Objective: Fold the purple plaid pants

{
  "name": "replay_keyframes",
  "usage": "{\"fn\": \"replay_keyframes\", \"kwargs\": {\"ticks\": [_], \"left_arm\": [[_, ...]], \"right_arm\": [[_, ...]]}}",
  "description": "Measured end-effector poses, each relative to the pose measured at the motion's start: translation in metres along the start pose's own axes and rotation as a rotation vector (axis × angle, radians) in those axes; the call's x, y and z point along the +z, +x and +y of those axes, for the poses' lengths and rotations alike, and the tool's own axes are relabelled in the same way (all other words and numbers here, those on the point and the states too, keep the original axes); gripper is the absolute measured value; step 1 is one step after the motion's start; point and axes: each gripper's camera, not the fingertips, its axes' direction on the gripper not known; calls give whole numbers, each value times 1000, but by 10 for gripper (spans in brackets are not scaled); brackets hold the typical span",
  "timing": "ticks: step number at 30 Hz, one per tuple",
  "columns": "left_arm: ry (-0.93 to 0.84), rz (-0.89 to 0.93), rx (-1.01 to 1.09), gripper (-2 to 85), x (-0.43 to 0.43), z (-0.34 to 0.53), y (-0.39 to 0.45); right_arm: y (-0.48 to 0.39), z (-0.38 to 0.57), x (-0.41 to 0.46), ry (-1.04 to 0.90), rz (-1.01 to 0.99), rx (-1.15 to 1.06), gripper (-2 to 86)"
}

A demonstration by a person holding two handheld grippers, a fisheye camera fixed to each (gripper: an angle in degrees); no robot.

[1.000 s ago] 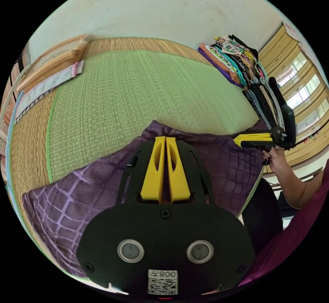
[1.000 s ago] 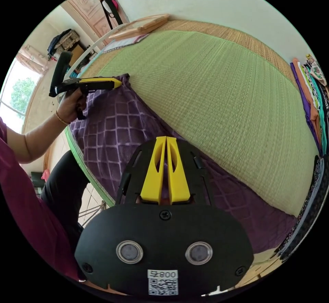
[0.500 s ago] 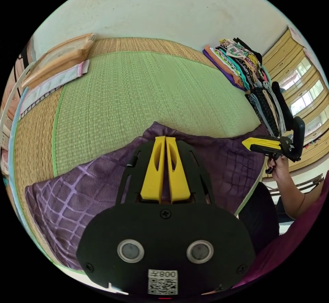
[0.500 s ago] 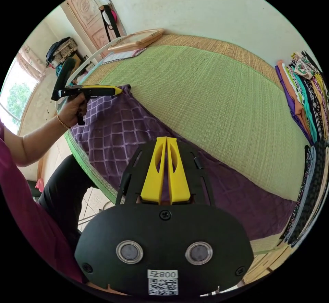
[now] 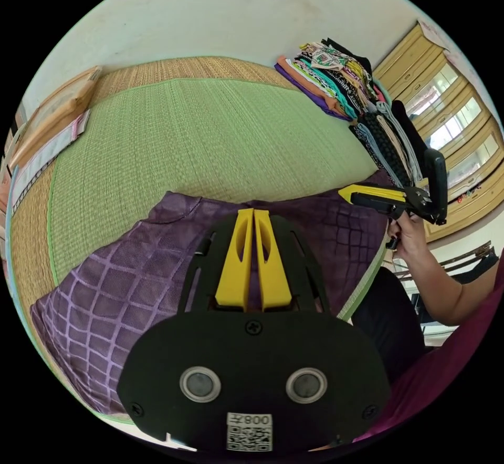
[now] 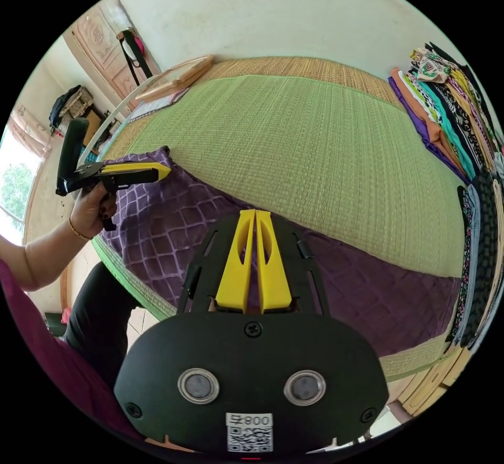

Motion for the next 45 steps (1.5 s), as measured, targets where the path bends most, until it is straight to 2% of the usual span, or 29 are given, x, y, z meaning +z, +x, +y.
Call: {"fn": "replay_keyframes", "kwargs": {"ticks": [2,10,12,13,16,19,23,28,31,35,42,45], "left_arm": [[-6,-1,1,0,10,-3,3],[56,-17,-70,0,2,11,21],[30,-18,-103,0,7,16,21],[26,-8,-116,0,8,18,23],[34,25,-117,1,7,20,33],[32,68,-63,1,9,18,53],[-28,134,41,3,26,10,87],[-104,245,158,3,62,-9,142],[-128,275,228,2,76,-22,174],[-142,295,294,1,88,-35,202],[-205,314,344,0,101,-37,226],[-222,314,346,0,102,-32,229]], "right_arm": [[22,13,12,-34,-2,36,1],[82,50,7,60,-152,157,1],[98,59,15,30,-185,192,1],[111,65,23,4,-233,213,2],[140,86,12,91,-344,277,3],[170,118,-13,179,-298,335,7],[235,187,-55,287,-133,508,28],[308,261,-92,324,62,710,72],[336,285,-99,316,124,759,89],[362,292,-76,208,103,765,102],[359,306,-76,257,145,764,92],[363,312,-78,277,64,768,73]]}}
